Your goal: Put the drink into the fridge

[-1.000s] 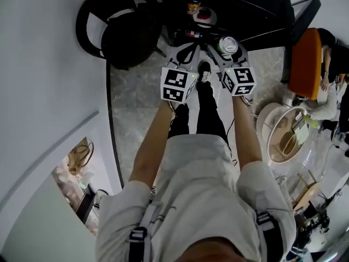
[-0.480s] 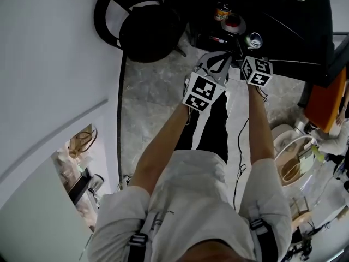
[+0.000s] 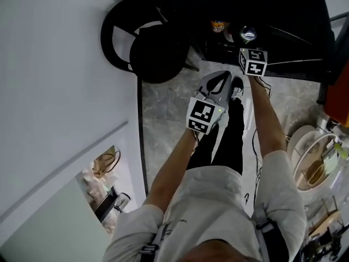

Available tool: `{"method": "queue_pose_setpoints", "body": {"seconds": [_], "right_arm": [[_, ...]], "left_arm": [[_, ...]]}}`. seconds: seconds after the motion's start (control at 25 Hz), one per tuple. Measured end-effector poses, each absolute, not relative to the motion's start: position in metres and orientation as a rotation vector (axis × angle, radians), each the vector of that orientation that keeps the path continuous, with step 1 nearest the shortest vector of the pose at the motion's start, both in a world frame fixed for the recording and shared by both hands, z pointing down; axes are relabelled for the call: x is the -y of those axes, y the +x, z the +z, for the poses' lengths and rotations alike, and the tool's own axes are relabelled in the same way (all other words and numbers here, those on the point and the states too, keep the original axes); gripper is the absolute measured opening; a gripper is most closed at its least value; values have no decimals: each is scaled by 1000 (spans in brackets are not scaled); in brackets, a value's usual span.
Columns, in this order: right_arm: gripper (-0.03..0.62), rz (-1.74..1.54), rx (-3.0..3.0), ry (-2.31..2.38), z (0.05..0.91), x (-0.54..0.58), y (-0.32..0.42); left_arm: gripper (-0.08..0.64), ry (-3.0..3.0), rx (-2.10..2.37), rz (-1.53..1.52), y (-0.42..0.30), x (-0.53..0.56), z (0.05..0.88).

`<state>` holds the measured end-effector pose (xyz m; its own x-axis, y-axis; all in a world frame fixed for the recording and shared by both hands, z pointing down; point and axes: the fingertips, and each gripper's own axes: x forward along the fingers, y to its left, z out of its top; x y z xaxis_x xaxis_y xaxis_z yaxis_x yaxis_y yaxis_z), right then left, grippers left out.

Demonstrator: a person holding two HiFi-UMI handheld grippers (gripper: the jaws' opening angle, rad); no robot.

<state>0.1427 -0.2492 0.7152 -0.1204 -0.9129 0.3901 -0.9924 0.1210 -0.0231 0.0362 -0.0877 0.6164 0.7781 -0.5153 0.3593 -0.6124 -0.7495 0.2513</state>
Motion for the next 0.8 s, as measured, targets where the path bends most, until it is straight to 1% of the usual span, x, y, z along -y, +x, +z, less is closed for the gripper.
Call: {"method": "queue_pose_setpoints", "body": {"seconds": [0.52,0.8], "right_arm": [[336,314,2104,1936,717,278,140],[336,321,2111,1950,716,293,136]], "left_arm": [[9,2564,892,364,31,90,625],[9,2541,899,388,20,91,627]]}}
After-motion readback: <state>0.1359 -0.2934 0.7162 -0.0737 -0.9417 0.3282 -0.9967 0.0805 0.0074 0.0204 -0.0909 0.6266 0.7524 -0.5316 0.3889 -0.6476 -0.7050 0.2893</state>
